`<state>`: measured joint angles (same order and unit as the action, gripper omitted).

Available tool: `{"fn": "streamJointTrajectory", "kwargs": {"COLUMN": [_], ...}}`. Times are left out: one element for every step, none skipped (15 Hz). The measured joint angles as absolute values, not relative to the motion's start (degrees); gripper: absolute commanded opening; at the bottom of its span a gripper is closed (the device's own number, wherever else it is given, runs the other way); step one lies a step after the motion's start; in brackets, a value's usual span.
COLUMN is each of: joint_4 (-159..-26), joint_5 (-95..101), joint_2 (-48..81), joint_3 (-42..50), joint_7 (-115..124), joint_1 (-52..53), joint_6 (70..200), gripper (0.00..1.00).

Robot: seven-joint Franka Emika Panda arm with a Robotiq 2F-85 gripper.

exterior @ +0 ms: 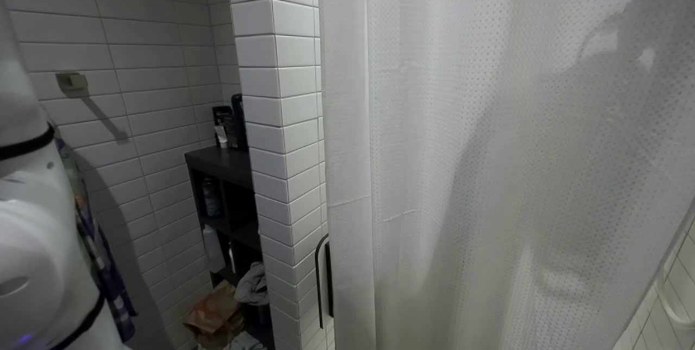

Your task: Draw the shower curtain to the left.

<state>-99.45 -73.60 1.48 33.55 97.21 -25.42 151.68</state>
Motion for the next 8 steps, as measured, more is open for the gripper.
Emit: {"fn": "streamJointTrajectory", "kwargs": {"joint_4": [-99.45,-99.45,-99.45,-99.45,-99.46,-99.46,-99.46,-99.47], "joint_5": [-73.44,-73.14,-72.75,-72.25,-71.61,-70.8,-69.89,-68.92], "joint_2": [1.48,1.49,1.52,1.58,1.71,1.86,2.04,2.18], "joint_3": [33.51,33.51,33.51,33.51,33.51,33.51,33.51,33.51], "joint_7": [97.22,97.24,97.31,97.41,97.65,98.16,98.73,99.42], "joint_1": [-25.42,-25.43,-25.47,-25.54,-25.64,-25.76,-25.87,-25.93], "joint_6": [151.69,151.71,151.73,151.74,151.77,151.81,151.82,151.86], "gripper": [1.0,1.0,1.0,1.0,0.87,0.74,0.68,0.61]}}
